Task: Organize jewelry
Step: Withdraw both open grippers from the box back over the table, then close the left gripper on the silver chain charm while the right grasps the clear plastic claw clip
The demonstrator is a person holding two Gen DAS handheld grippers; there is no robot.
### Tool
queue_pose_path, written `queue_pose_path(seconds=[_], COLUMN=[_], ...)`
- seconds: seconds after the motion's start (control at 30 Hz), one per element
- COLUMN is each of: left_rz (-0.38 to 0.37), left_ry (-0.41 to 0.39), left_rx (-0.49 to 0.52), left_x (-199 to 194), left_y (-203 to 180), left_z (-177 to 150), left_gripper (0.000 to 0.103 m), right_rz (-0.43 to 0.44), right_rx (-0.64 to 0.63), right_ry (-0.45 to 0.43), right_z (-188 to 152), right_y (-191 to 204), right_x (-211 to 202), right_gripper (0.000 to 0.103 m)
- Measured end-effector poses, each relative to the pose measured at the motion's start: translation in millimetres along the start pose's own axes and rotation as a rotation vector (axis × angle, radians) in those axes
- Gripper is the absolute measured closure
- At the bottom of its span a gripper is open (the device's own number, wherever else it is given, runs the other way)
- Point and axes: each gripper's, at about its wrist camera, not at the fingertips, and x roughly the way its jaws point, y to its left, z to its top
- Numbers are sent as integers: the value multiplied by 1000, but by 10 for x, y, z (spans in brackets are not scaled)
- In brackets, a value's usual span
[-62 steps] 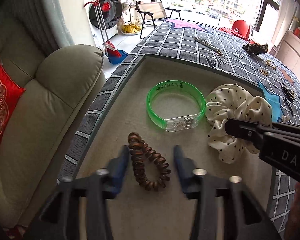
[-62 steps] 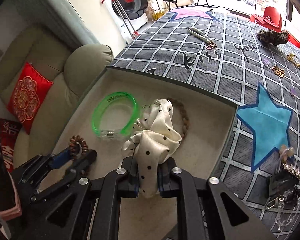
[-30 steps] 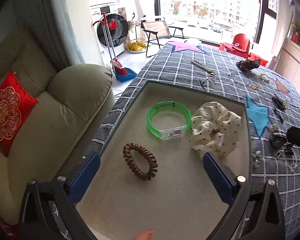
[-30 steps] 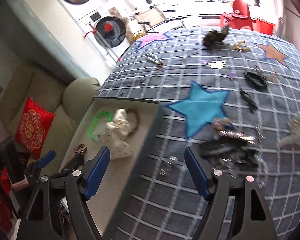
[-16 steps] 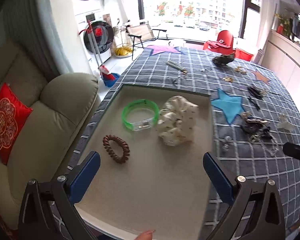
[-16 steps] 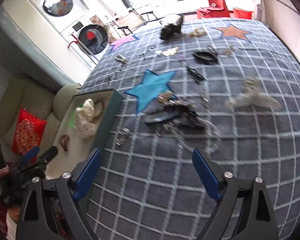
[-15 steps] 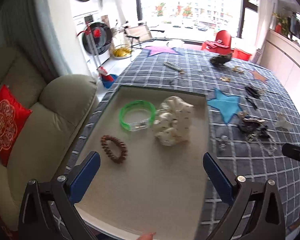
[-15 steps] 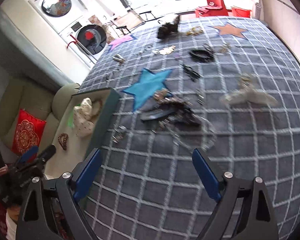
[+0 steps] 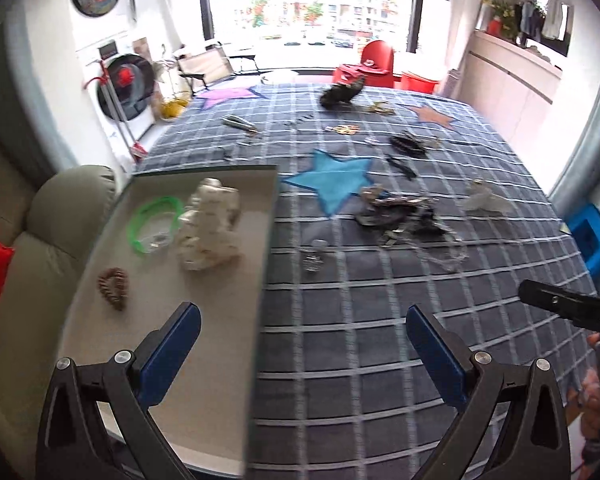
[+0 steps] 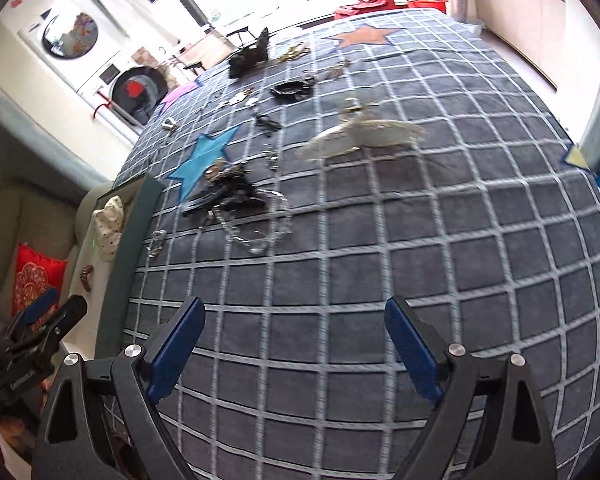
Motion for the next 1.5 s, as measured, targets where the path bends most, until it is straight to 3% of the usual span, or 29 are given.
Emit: queue_pose_path(seconds=[0.23,0.47,0.63,0.87,1.5], left_rz=[-58,-57,-32,-1,-5], left_ry=[38,117,131,146,160], left_rx=[33,5,17,4,-11], left_x=[220,626,808,1059,1380], left_y=[-360,-462,-501,-475,-449], left_z=[-10,17,64,197,368], left_gripper=[0,0,0,0,0], right_rz=[-3,-27,-58,-172,-330], right_rx=[25,43,21,-153,-481], right_ry=[-13,-28,-32,-71,-73], right_z=[-22,34,123,449,1008], right_y=[-192,-364,-437,-393,-97], right_x=[-50,-55,-10,55,651], right_gripper=[10,10,10,10,10])
